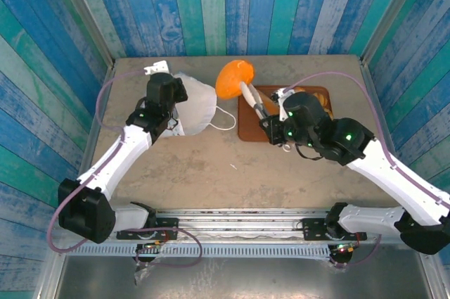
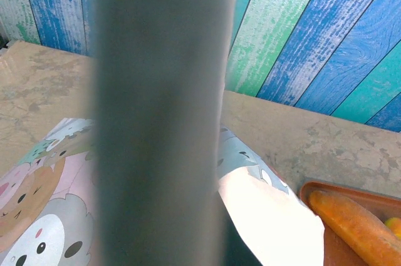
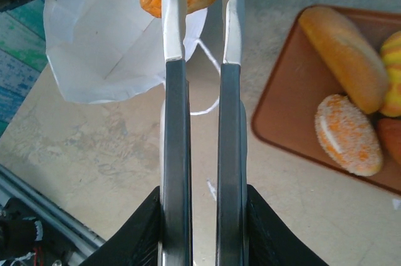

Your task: Take the fake bread out of the paper bag

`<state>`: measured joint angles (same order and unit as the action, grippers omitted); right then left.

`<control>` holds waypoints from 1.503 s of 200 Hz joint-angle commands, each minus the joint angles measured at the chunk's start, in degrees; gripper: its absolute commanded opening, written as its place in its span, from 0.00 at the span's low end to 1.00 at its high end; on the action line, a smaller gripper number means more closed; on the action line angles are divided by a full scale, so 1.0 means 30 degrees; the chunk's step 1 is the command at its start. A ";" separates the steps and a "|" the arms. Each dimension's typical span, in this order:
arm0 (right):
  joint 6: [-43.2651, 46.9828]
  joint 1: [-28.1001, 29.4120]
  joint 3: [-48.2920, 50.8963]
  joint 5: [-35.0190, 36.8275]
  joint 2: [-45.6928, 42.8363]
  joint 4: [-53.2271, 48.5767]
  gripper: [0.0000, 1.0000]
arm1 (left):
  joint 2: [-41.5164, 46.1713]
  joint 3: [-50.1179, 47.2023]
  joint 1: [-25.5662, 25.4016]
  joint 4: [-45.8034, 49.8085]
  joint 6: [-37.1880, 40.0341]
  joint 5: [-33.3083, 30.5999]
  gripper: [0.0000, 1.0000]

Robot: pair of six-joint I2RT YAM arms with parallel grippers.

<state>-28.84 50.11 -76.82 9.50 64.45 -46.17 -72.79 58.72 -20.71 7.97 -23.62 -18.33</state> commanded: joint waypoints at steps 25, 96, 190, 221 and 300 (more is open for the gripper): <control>0.0821 -0.0130 -0.0839 0.2731 -0.0927 -0.0948 0.29 | -0.0148 0.1289 0.0048 0.0841 -0.0847 0.0550 0.00; 0.1662 -0.0296 -0.0842 0.5451 -0.1626 -0.2351 0.29 | 0.0847 0.1949 0.0669 0.2291 -0.1275 0.1243 0.00; 0.3092 -0.0444 -0.3329 0.6674 -0.1726 -0.3416 0.28 | 0.0886 0.1717 0.1571 0.2977 -0.1180 0.0804 0.00; 0.4333 -0.0443 -0.3415 0.7313 -0.1409 -0.3371 0.28 | 0.1074 0.1893 0.1664 0.3061 -0.1151 0.1031 0.00; 0.8774 0.0133 -0.0388 0.9287 0.1018 -0.0481 0.31 | 0.2085 0.1989 0.3222 0.2710 -0.2438 0.3932 0.00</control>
<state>-8.64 49.25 -80.88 33.52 65.93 -53.91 -70.22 63.07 -13.02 16.47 -28.53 -11.35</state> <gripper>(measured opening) 0.311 0.043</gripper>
